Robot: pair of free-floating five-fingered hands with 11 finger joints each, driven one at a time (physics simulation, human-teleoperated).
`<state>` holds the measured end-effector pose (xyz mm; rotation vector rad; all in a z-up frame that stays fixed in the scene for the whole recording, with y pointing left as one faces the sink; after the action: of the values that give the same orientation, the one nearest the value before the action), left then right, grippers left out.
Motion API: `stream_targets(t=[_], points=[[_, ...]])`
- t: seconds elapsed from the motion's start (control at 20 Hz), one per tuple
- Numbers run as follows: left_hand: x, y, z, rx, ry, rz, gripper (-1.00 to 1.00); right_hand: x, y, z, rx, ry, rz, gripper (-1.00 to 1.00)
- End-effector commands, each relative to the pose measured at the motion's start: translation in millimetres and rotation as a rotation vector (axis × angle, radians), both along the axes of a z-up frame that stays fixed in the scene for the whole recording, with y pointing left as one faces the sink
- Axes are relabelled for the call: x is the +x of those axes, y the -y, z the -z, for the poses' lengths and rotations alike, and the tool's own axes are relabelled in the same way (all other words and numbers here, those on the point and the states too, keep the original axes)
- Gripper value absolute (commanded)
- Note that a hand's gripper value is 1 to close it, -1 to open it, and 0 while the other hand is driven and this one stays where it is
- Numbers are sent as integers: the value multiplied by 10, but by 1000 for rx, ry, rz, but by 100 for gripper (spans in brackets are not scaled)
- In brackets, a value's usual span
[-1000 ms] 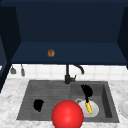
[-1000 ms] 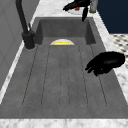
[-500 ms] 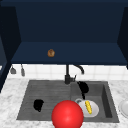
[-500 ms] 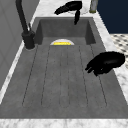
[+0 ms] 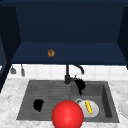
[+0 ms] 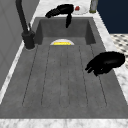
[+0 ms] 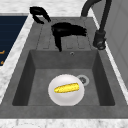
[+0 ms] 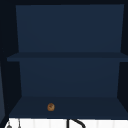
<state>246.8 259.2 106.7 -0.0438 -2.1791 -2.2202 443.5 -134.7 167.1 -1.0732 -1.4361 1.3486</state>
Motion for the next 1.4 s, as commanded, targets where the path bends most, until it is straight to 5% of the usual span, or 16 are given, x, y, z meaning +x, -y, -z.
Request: stream_targets(t=[0.0,0.2,0.75,1.35], points=[[0,0,0,0,0,0,0,179,0,0,0,93,-13,-100],[0,0,0,0,0,0,0,405,-16,-10,5,137,-10,-100],[0,0,0,0,0,0,0,1327,-373,84,-16,49,-1,-100],[0,0,0,0,0,0,0,2110,-334,547,-6,-9,-38,-100]])
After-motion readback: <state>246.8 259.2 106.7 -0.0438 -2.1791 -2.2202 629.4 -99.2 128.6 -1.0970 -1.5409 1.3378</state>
